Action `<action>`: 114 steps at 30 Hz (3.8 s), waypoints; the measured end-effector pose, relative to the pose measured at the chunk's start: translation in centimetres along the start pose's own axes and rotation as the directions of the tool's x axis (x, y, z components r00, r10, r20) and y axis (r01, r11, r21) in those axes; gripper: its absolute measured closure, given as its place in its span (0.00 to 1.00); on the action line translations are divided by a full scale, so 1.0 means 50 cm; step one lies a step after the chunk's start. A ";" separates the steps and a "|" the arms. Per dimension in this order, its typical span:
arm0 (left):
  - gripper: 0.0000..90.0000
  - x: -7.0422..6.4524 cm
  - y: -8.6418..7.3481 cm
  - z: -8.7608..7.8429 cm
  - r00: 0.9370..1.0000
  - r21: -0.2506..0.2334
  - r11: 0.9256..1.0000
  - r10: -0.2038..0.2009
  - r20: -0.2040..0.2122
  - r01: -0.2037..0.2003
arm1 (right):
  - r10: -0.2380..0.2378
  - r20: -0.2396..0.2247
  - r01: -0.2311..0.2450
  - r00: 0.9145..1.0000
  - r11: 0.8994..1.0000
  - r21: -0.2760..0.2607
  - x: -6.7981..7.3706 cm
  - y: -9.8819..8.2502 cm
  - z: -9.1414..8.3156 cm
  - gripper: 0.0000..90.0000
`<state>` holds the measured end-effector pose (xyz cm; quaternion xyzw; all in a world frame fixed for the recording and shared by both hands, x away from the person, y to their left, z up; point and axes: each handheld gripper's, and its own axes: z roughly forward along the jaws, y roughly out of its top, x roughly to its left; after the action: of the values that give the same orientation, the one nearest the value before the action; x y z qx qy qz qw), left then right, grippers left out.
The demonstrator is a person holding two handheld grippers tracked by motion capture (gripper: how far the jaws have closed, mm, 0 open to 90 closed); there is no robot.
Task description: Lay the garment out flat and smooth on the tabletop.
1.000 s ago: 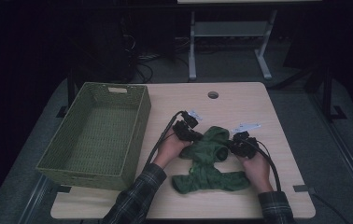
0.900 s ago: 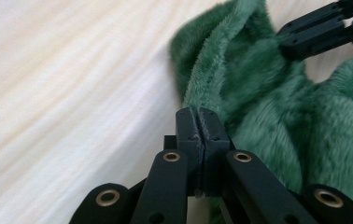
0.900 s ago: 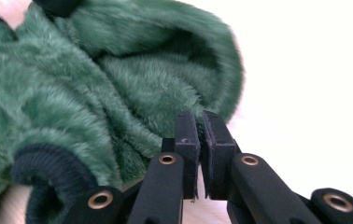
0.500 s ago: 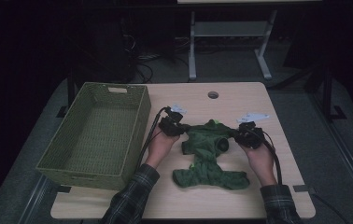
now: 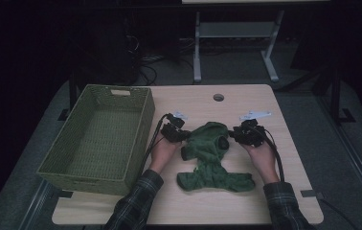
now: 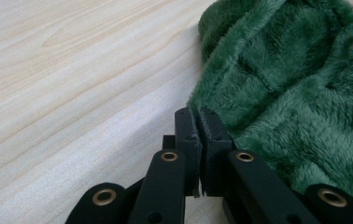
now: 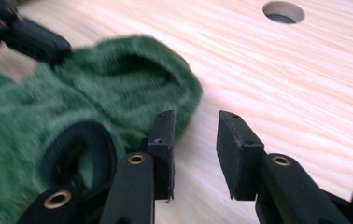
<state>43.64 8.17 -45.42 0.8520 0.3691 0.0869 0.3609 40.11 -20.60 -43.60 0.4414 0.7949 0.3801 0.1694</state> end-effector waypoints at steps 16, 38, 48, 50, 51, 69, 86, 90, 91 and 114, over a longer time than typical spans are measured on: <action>0.99 0.013 0.001 -0.001 0.999 -0.047 0.998 -0.039 0.003 0.039 | 0.058 0.003 -0.058 0.998 0.997 0.044 -0.031 -0.012 0.041 1.00; 0.76 0.015 0.014 -0.015 1.000 -0.120 0.992 -0.031 -0.002 0.030 | 0.012 0.019 -0.013 1.000 0.997 0.075 -0.039 0.013 0.022 0.76; 0.55 -0.019 0.003 -0.070 0.998 -0.118 0.991 0.060 0.017 -0.057 | -0.009 0.011 0.009 1.000 0.999 0.030 -0.016 0.024 -0.034 0.68; 0.52 -0.036 -0.008 -0.085 0.996 -0.111 0.990 0.088 0.032 -0.084 | 0.012 -0.009 -0.012 1.000 1.000 0.023 -0.010 0.017 -0.049 0.65; 0.49 -0.041 -0.012 -0.089 0.995 -0.111 0.990 0.090 0.036 -0.086 | 0.026 -0.022 -0.025 0.999 0.999 0.029 -0.008 0.016 -0.054 0.65; 0.16 -0.125 -0.123 -0.159 0.988 -0.054 0.986 0.156 0.018 -0.155 | -0.021 -0.165 0.014 0.986 0.999 -0.041 0.071 -0.011 -0.105 0.68; 0.14 -0.168 -0.251 -0.185 0.982 -0.042 0.982 0.185 0.019 -0.184 | -0.085 -0.291 0.085 0.953 0.996 -0.013 0.184 -0.006 -0.078 0.75; 0.14 -0.165 -0.273 -0.189 0.984 -0.032 0.983 0.179 0.023 -0.179 | -0.114 -0.322 0.117 0.940 0.993 -0.010 0.217 -0.004 -0.065 0.77; 0.14 -0.166 -0.276 -0.189 0.982 -0.029 0.982 0.185 0.027 -0.185 | -0.112 -0.329 0.118 0.938 0.993 -0.001 0.226 -0.003 -0.062 0.77; 0.14 -0.170 -0.290 -0.180 0.972 -0.042 0.973 0.228 0.055 -0.226 | -0.223 -0.393 0.274 0.892 0.959 0.077 0.377 -0.037 0.030 0.81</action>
<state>25.62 14.04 -47.74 0.8843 0.2568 0.1089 0.3745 29.53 -4.83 -44.70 0.2638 0.8856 0.3812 0.0301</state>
